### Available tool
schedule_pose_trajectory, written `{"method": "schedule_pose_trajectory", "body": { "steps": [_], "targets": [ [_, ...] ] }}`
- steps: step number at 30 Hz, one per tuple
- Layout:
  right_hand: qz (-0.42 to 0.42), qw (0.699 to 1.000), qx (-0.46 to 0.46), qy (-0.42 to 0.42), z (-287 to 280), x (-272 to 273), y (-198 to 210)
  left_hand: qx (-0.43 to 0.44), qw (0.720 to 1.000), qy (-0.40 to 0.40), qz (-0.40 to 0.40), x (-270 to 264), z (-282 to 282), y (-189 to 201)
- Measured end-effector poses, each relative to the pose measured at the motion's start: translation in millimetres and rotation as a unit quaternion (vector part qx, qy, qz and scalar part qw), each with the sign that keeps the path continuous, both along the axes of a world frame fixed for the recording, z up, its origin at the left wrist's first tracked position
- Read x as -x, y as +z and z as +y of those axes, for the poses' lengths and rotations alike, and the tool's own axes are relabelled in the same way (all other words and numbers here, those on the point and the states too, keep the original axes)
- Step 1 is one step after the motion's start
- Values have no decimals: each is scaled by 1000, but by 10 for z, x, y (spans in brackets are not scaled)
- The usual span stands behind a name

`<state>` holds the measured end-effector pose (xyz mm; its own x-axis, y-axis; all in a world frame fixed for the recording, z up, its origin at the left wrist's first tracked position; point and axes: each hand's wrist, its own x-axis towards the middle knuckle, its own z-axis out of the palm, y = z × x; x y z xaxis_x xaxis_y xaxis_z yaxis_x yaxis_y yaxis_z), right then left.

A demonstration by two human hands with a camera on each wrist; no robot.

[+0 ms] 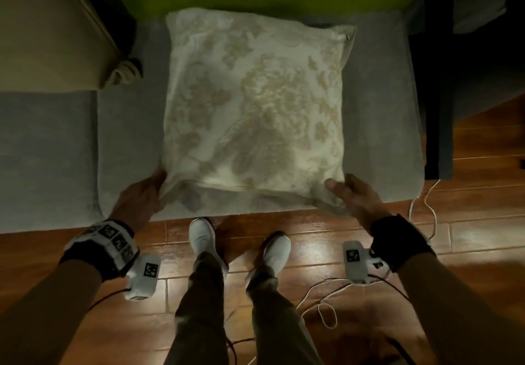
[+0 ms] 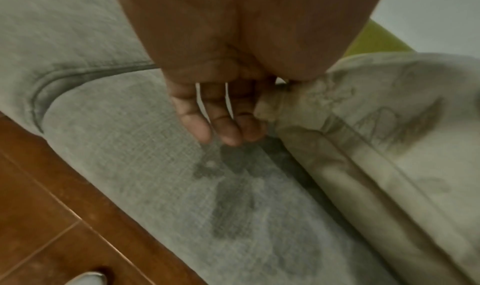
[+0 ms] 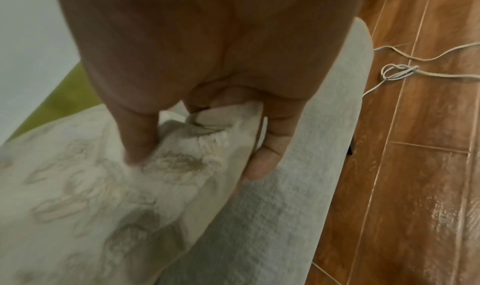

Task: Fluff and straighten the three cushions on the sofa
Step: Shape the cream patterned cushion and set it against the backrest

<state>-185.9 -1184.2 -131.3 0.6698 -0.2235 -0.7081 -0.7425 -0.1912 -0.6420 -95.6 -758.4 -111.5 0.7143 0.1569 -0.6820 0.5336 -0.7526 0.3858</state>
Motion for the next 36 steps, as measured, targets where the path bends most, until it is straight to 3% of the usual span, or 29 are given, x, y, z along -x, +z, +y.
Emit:
{"method": "schedule_pose_trajectory", "body": {
  "steps": [5, 10, 12, 17, 19, 22, 24, 26, 28, 30, 33, 35, 36],
  "targets": [
    [13, 999, 13, 32, -205, 68, -50, 93, 993, 36, -56, 122, -20, 49],
    [-4, 995, 98, 26, -483, 118, 17, 21, 993, 46, -105, 182, 176, 35],
    [-7, 992, 121, 35, -535, 84, 3, -26, 995, 4, -97, 167, 219, -5],
    [14, 963, 202, 176, -481, 76, -128, -42, 996, -50, -56, 186, 254, -166],
    [-24, 951, 245, 187, -483, -43, -60, -29, 992, -52, -111, 93, 232, -118],
    [-168, 922, 305, 169, -335, -484, 315, -15, 960, -50, -276, -265, -19, 239],
    [-232, 904, 285, 218, -88, -864, 631, 52, 942, -114, -312, -554, -291, 501],
    [-286, 857, 273, 332, 206, -1229, 754, 88, 927, -227, -287, -812, -576, 575],
    [-256, 832, 252, 423, 376, -1462, 621, 76, 913, -318, -242, -988, -691, 405],
    [-174, 824, 271, 466, 377, -1534, 384, 48, 914, -351, -195, -1089, -657, 184],
    [-96, 829, 270, 481, 284, -1491, 208, 43, 897, -397, -190, -1099, -528, 16],
    [-69, 819, 266, 503, 239, -1473, 205, 66, 930, -341, -120, -1104, -486, 40],
    [-60, 817, 261, 510, 237, -1482, 246, 76, 932, -340, -99, -1114, -452, 57]
  ]
}}
